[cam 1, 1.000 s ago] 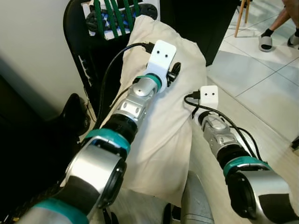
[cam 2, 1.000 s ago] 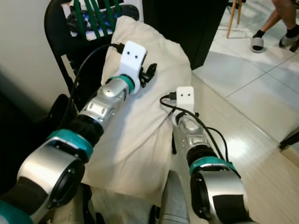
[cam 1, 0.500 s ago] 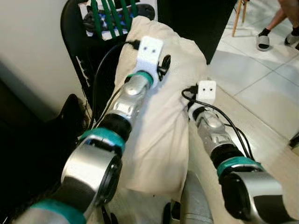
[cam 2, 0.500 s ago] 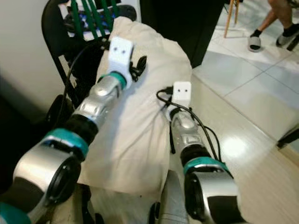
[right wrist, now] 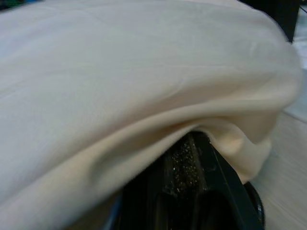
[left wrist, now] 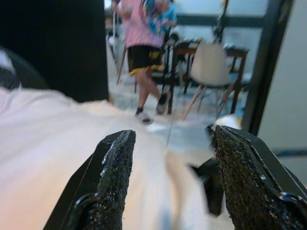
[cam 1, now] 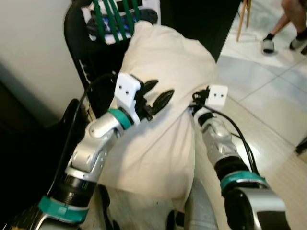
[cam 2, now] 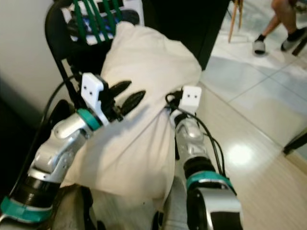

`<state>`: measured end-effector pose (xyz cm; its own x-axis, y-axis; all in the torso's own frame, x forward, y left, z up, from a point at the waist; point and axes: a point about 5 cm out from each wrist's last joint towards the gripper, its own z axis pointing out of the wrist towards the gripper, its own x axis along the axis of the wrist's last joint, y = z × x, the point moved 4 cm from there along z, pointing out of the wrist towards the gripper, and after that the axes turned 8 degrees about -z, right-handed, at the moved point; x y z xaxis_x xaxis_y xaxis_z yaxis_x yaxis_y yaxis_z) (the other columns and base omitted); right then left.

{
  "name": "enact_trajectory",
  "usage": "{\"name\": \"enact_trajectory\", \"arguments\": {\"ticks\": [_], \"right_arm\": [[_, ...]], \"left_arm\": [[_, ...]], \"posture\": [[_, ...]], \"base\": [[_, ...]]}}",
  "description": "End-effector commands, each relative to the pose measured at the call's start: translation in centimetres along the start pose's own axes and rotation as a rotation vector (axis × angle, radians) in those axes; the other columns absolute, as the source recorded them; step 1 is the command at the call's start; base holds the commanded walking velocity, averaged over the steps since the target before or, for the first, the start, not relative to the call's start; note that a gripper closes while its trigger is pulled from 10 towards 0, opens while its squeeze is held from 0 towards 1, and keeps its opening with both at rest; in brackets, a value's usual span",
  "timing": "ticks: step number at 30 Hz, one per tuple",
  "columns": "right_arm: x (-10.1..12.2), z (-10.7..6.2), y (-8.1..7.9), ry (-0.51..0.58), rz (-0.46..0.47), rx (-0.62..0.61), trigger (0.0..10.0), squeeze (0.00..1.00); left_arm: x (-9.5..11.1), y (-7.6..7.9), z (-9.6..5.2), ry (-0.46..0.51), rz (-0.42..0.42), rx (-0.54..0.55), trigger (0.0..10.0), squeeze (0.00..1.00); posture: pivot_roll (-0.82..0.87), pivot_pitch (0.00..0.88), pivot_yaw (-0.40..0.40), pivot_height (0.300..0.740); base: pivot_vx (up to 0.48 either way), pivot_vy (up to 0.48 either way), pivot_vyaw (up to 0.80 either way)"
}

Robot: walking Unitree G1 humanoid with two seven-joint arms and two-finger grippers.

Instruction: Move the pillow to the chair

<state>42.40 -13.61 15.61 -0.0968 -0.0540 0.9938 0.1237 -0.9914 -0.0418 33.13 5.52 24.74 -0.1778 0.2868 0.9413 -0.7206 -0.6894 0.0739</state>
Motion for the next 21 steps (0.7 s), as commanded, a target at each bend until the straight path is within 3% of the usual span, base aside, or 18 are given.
{"name": "enact_trajectory", "arguments": {"ticks": [1,4,10,14,21], "right_arm": [[0.8,0.0,-0.1,0.039,0.017,0.003,10.0,0.00],[-0.1,-0.5,-0.7,0.022,0.024,0.014,10.0,0.00],[-0.2,-0.6,-0.4,0.023,0.036,0.000,10.0,0.00],[0.5,-0.7,1.0,0.043,0.047,-0.043,10.0,0.00],[-0.1,-1.3,1.5,0.027,0.028,-0.045,10.0,0.00]], "left_arm": [[0.2,-0.3,-1.2,-0.009,-0.023,0.017,10.0,0.00],[0.9,-1.7,-3.5,-0.019,-0.025,0.085,10.0,0.00],[1.6,-2.8,-4.8,-0.021,-0.029,0.131,10.0,0.00],[4.8,-4.6,-6.5,0.067,-0.093,0.175,10.0,0.00],[7.9,-7.5,-8.9,0.217,-0.164,0.292,10.0,0.00]], "posture": [[0.03,0.035,0.020,0.545],[0.03,0.034,0.013,0.545],[0.04,0.033,0.013,0.545],[0.03,0.031,0.014,0.545],[0.03,0.023,0.012,0.545]], "base": [[0.000,0.000,0.00],[0.000,0.000,0.00],[0.000,0.000,0.00],[0.000,0.000,0.00],[0.000,0.000,0.00]]}}
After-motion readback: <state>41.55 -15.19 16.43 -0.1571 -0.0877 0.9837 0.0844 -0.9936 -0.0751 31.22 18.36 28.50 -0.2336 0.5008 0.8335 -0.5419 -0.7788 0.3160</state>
